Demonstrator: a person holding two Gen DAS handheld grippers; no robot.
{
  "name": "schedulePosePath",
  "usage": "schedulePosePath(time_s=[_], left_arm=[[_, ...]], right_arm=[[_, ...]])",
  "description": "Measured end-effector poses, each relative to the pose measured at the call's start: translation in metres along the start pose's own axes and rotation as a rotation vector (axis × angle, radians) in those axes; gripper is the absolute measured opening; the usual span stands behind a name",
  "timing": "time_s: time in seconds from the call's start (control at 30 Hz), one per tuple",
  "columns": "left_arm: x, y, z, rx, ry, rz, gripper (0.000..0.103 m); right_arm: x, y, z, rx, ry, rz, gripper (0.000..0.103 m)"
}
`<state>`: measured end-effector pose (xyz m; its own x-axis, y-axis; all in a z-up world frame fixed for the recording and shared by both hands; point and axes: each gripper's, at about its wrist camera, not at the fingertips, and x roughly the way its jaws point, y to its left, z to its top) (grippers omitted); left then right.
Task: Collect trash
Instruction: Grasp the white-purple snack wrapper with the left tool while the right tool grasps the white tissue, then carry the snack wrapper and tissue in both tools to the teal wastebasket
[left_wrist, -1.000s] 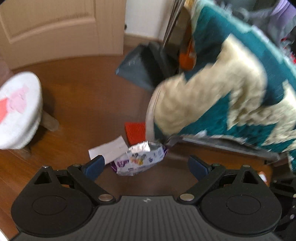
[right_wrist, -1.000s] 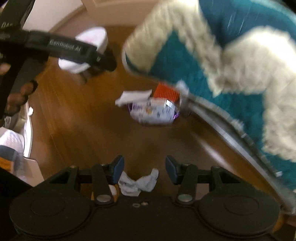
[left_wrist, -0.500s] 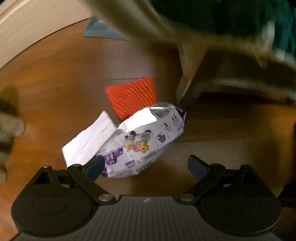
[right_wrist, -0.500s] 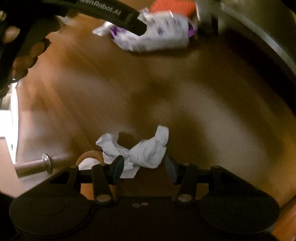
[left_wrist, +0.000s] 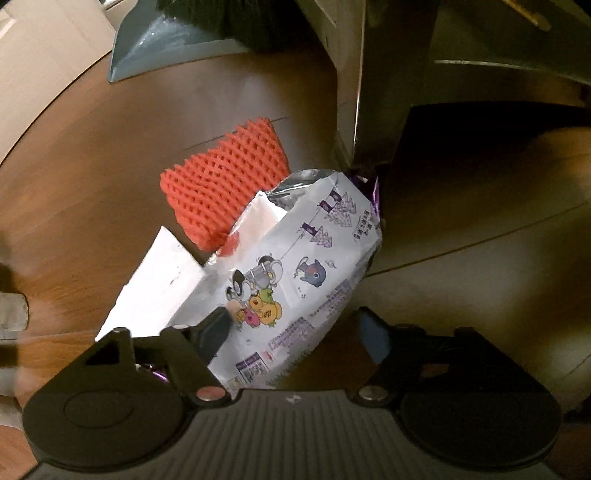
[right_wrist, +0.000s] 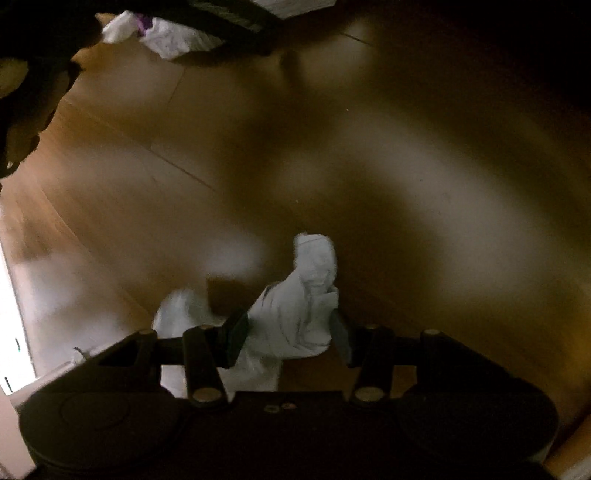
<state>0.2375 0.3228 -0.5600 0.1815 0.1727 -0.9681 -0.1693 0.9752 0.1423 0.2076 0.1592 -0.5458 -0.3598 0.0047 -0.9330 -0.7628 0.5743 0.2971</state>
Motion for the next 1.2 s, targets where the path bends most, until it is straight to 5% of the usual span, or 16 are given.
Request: schedulePosePath(time_s=[0.23,0.33,0.7,0.73,1.2], left_arm=[[0.004,-0.002,0.002,-0.011,0.002,0.026,0.031],[0.001,-0.005,-0.001,-0.026,0.004,0.034,0.022],[-0.041,-0.005,-0.02,-0.117,0.013,-0.061,0.02],[-0.049,-0.005,-0.022,-0.128,0.017,-0.075,0.02],[-0.188,0.004,-0.012,-0.123,-0.088,-0.182,0.02]], right_arm=[[0.003,0.013,0.003,-0.095,-0.01,-0.055,0.048],[0.001,0.019,-0.001,-0.149,-0.023,-0.069,0.046],[-0.047,-0.001,-0.026,-0.187,-0.125,-0.124,0.032],[-0.057,-0.004,-0.03,-0.186,-0.139,-0.121,0.005],[-0.195,-0.021,-0.071,-0.134,-0.405,-0.162,0.003]])
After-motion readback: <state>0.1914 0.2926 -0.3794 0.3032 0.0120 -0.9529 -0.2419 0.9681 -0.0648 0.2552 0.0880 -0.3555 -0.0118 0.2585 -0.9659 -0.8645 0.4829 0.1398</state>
